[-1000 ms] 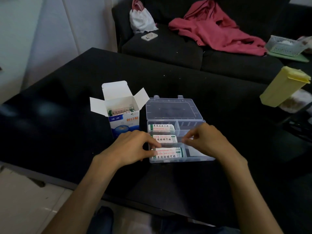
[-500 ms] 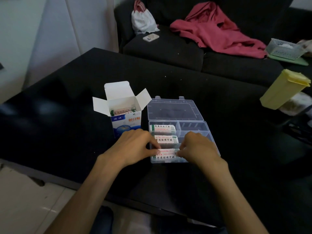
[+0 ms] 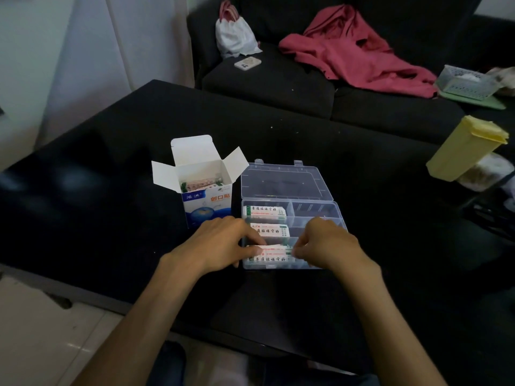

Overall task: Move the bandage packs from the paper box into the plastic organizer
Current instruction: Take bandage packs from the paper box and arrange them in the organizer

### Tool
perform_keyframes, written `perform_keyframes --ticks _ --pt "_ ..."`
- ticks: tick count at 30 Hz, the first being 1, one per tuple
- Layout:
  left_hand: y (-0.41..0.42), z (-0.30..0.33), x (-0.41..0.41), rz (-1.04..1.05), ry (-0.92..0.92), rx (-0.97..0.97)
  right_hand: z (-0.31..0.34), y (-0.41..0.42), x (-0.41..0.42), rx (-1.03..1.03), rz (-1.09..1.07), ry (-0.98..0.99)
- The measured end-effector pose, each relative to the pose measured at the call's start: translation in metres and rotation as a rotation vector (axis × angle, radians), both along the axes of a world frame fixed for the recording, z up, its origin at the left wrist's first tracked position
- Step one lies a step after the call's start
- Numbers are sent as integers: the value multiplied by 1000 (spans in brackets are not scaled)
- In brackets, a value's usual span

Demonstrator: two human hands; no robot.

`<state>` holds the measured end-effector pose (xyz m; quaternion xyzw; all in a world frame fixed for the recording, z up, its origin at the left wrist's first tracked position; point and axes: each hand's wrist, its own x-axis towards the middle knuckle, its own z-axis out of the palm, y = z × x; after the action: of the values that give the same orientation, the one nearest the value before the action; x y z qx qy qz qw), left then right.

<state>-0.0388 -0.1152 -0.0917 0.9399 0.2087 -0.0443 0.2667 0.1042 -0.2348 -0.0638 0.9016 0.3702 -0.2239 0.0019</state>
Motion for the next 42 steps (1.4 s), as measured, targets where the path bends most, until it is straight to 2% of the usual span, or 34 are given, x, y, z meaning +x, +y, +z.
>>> perform_keyframes --ticks 4,9,12,16,18,20,22,24,27,30,36,42 --pt "0 -1 -2 -17 26 -16 2 -3 2 47 65 -21" --pt "-1 -2 -1 -8 33 4 3 -11 16 65 269 157" --pt "-1 -4 -1 -6 43 -3 -4 -9 17 65 269 165" --pt "0 -5 0 -2 47 -22 -8 -4 17 188 198 219" --pt "-1 -2 0 25 -6 -90 -9 -4 16 212 176 234" --pt "1 4 -4 133 -139 -158 -10 -3 17 216 165 246" --pt "5 11 -10 268 -221 -124 -10 -4 17 223 166 262" --pt "6 13 -15 327 -148 -70 -10 -4 16 215 149 264" --pt "0 7 -16 283 111 -48 -7 -5 15 179 113 204" --pt "-3 2 -12 240 260 -22 1 -9 17 191 20 106" --pt "-4 0 -2 197 292 -121 5 -9 14 117 -45 2" --pt "-7 -4 3 173 250 -190 -1 -8 15 103 -49 11"
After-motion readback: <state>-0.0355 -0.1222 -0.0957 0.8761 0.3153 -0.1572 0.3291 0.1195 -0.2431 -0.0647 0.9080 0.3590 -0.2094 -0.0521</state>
